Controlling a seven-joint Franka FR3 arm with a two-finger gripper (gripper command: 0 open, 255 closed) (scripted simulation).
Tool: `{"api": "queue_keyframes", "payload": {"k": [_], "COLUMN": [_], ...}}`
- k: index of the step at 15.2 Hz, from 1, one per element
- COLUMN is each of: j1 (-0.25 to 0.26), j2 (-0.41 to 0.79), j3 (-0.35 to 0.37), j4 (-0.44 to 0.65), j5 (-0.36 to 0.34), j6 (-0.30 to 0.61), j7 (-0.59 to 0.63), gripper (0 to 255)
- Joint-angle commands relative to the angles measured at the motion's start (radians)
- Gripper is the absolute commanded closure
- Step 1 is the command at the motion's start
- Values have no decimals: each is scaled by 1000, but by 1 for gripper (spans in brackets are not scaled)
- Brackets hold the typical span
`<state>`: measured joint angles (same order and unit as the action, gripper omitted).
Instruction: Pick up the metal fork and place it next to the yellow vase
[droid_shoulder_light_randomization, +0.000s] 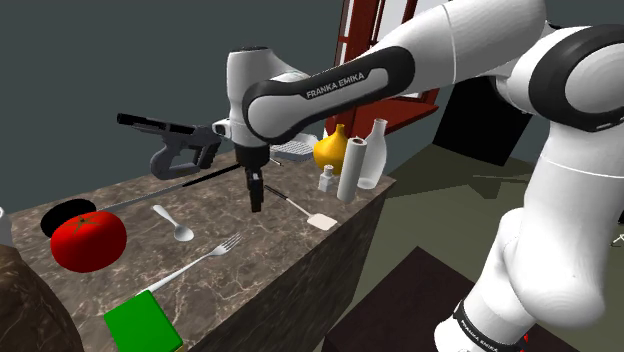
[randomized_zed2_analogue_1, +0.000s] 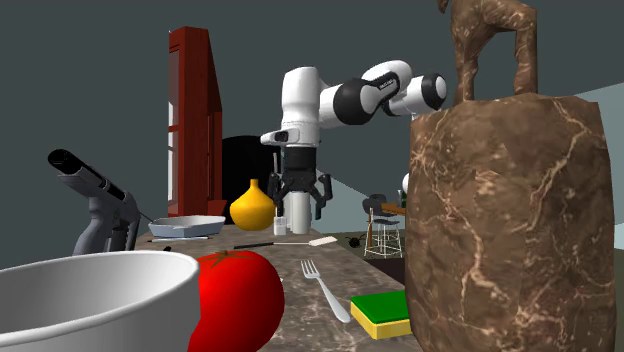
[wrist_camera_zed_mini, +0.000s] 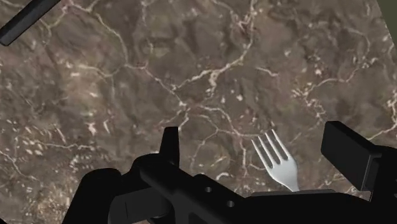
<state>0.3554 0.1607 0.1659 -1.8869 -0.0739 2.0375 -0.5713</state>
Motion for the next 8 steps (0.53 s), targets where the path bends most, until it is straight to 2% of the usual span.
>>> {"api": "queue_keyframes", "payload": {"k": [1,8], "j1": [22,102], "j2": [47,201], "j3": [20,79], "j4": [32,152], "j5": [-14,-70], "j6": [10,25], "j7": [-18,-84], "gripper": [0,0]}}
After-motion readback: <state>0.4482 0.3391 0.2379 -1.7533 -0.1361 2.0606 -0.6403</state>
